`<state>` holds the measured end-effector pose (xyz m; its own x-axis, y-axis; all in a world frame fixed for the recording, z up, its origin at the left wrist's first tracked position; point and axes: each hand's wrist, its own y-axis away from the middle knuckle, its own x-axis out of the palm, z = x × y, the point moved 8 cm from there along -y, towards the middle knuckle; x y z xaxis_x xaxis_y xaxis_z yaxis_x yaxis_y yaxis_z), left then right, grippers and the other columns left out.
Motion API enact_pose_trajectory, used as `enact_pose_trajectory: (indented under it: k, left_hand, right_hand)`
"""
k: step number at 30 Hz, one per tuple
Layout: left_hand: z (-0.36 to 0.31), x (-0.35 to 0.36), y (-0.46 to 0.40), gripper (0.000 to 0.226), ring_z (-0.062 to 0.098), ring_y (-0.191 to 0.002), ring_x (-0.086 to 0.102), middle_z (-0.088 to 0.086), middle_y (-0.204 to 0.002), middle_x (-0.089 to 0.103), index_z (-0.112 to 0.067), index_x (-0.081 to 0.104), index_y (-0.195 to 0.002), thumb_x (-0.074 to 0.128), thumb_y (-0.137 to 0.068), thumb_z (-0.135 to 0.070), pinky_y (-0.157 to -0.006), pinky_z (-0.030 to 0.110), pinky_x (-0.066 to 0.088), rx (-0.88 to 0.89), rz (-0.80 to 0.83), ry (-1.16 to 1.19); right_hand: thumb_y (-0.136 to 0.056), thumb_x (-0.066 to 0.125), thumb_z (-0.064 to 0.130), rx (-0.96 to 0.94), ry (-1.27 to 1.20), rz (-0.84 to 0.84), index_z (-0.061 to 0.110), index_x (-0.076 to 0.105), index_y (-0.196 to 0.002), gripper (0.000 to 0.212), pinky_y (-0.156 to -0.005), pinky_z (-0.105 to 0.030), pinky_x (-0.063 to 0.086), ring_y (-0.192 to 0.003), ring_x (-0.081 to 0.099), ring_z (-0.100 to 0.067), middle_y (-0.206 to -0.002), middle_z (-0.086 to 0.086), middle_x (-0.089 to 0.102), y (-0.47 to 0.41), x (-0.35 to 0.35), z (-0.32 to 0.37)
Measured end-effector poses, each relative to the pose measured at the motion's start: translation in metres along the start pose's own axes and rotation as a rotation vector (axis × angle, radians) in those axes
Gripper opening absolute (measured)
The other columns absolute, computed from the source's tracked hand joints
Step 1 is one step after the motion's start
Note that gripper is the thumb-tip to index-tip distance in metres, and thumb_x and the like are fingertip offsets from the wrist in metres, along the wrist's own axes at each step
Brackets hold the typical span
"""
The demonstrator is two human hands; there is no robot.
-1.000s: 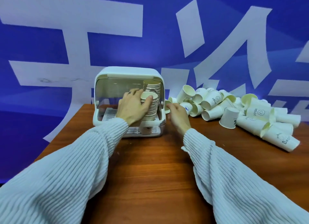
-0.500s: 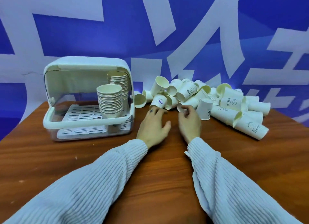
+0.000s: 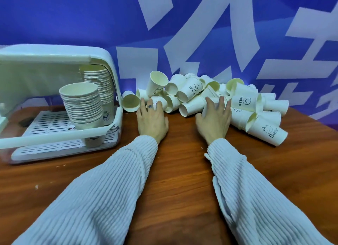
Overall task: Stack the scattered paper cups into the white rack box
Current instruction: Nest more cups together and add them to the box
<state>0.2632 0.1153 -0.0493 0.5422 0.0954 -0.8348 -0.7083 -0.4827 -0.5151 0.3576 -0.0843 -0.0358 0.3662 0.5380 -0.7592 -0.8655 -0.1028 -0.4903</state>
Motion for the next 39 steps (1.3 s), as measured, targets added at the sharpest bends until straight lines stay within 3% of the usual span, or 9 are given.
enact_pose_trajectory:
  k: [5,10,16,19,23,30,35,37,39]
  left_hand:
    - [0.003,-0.027,0.005,0.037,0.034,-0.102,0.059,0.016,-0.123,0.052,-0.01,0.05,-0.112,0.068,-0.089,-0.031,-0.087,0.041,0.047,0.019,-0.115,0.155]
    - [0.009,-0.03,0.021,0.064,0.036,-0.117,0.051,0.017,-0.135,0.049,-0.013,0.043,-0.14,0.058,-0.086,-0.043,-0.096,0.044,0.043,-0.057,0.003,0.21]
    - [0.011,-0.045,0.052,0.061,0.037,-0.103,0.062,0.015,-0.118,0.061,-0.015,0.036,-0.142,0.055,-0.09,-0.043,-0.082,0.042,0.046,-0.08,0.064,0.268]
    - [0.012,-0.056,0.065,0.077,0.039,-0.116,0.059,0.015,-0.137,0.052,-0.018,0.022,-0.156,0.056,-0.091,-0.042,-0.091,0.046,0.047,-0.123,0.1,0.391]
    - [0.016,-0.077,0.08,0.081,0.039,-0.126,0.052,0.011,-0.146,0.043,-0.036,0.009,-0.161,0.054,-0.094,-0.044,-0.099,0.047,0.041,-0.159,0.126,0.587]
    - [0.047,-0.163,0.087,0.06,0.025,-0.132,0.048,0.005,-0.152,0.045,-0.025,0.028,-0.155,0.053,-0.101,-0.033,-0.103,0.028,0.034,-0.113,-0.187,0.878]
    - [0.097,-0.226,0.084,0.068,0.003,-0.105,0.051,-0.012,-0.132,0.043,-0.023,0.018,-0.157,0.056,-0.1,-0.025,-0.091,0.015,0.04,-0.122,-0.353,0.979]
    - [0.124,-0.239,0.081,0.076,0.011,-0.108,0.056,-0.01,-0.136,0.042,-0.027,0.01,-0.159,0.056,-0.098,-0.027,-0.09,0.019,0.046,-0.175,-0.404,0.991]
    - [0.15,-0.251,0.08,0.081,0.019,-0.111,0.059,0.002,-0.143,0.044,-0.028,0.01,-0.157,0.059,-0.092,-0.03,-0.09,0.022,0.051,-0.234,-0.479,1.024]
  right_hand:
    - [-0.09,0.064,0.02,0.02,-0.238,-0.227,0.015,0.057,-0.128,0.039,-0.1,-0.047,0.042,-0.119,0.054,-0.041,-0.131,-0.017,0.053,0.01,-0.03,0.001]
    - [-0.086,0.062,0.041,0.109,-0.132,-0.144,0.034,0.052,-0.145,0.06,-0.107,-0.045,0.038,-0.125,0.045,-0.033,-0.143,-0.008,0.038,0.014,-0.039,-0.008]
    - [-0.081,0.069,0.05,0.208,-0.177,0.021,0.021,0.048,-0.132,0.062,-0.102,-0.047,0.042,-0.124,0.054,-0.036,-0.133,-0.011,0.058,0.036,-0.034,-0.014]
    - [-0.086,0.065,0.055,0.189,-0.158,0.179,0.034,0.02,-0.16,0.089,-0.104,-0.051,0.044,-0.129,0.051,-0.04,-0.14,-0.016,0.052,0.056,-0.032,-0.012]
    - [-0.094,0.056,0.061,0.158,-0.258,0.307,0.052,-0.004,-0.161,0.09,-0.104,-0.048,0.041,-0.133,0.049,-0.042,-0.148,-0.018,0.045,0.079,-0.044,0.001]
    - [-0.061,0.059,0.055,0.007,-0.81,0.354,0.05,0.025,-0.154,0.099,-0.11,-0.051,0.048,-0.124,0.055,-0.027,-0.143,-0.011,0.047,0.102,-0.076,0.096]
    - [-0.091,0.065,0.018,-0.191,-0.981,0.392,0.043,0.008,-0.162,0.095,-0.091,-0.03,0.057,-0.099,0.068,-0.01,-0.126,-0.002,0.065,0.105,-0.099,0.192]
    - [-0.092,0.066,0.002,-0.283,-1.022,0.373,0.035,0.007,-0.164,0.099,-0.083,-0.019,0.057,-0.086,0.069,0.003,-0.119,0.025,0.055,0.106,-0.107,0.224]
    - [-0.088,0.072,0.0,-0.329,-1.03,0.379,0.033,0.016,-0.161,0.097,-0.084,-0.02,0.058,-0.088,0.07,0.005,-0.118,0.028,0.05,0.106,-0.107,0.252]
